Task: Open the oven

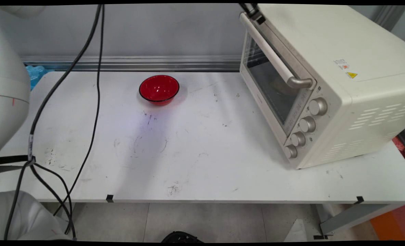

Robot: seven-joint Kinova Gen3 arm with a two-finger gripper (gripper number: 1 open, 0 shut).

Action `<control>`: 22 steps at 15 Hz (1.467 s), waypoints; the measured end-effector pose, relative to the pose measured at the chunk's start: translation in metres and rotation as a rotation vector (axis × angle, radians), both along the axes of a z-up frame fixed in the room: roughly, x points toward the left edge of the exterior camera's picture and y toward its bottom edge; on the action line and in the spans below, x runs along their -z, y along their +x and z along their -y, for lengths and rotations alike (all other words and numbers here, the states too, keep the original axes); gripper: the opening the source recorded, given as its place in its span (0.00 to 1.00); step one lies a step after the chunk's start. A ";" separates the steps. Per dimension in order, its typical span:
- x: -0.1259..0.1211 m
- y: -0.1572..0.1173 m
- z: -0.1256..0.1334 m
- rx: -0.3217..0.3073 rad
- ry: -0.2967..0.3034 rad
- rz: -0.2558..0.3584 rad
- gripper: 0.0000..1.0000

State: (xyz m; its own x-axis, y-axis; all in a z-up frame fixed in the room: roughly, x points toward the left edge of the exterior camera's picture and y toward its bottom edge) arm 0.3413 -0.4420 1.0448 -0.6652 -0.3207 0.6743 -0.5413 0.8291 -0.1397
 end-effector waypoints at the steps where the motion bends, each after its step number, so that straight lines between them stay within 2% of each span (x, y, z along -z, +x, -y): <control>1: 0.000 -0.005 0.003 -0.006 0.004 -0.006 0.00; 10: 0.019 -0.037 0.016 -0.034 0.064 -0.010 0.00; 22: 0.039 -0.051 0.016 -0.038 0.118 0.014 0.00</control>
State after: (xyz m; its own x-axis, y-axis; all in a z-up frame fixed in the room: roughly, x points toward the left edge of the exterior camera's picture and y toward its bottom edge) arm 0.2907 -0.4582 1.0061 -0.6600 -0.4225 0.6212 -0.5710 0.8194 -0.0494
